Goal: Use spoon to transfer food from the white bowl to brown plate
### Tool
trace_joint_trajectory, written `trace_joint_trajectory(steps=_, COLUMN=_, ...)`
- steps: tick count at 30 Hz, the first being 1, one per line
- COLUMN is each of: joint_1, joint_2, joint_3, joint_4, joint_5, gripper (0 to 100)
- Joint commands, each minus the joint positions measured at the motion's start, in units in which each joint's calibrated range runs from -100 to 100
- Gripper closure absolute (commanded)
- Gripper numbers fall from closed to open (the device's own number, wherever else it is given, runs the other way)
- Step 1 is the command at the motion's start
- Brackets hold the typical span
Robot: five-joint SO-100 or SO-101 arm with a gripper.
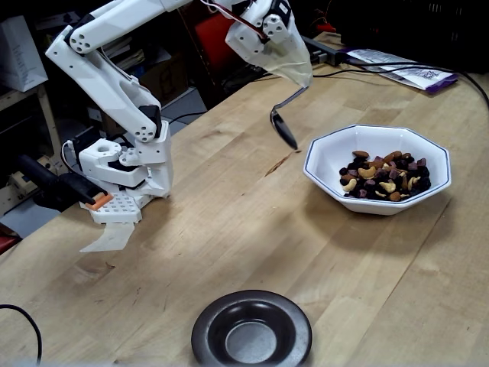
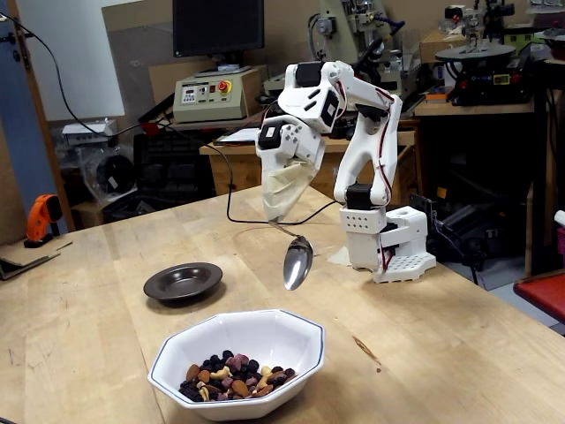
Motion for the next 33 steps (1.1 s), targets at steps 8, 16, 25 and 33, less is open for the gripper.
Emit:
trace_joint_trajectory(steps=8, joint_1=-0.2, joint_2=0.5, joint_3=-3.4, joint_4=-16.0, joint_5=-0.1, gripper=95)
trace_joint_trajectory(steps=16, joint_1=-0.2, joint_2=7.9, joint_3=-3.5, joint_4=-16.0, joint_5=-0.1, gripper=95)
trace_joint_trajectory(steps=25, joint_1=-0.2, joint_2=15.0, joint_3=-3.5, joint_4=-16.5, joint_5=0.0, gripper=95)
trace_joint_trajectory(steps=33, joint_1=-0.2, joint_2=21.1, joint_3=-3.5, joint_4=-16.7, joint_5=0.0, gripper=95)
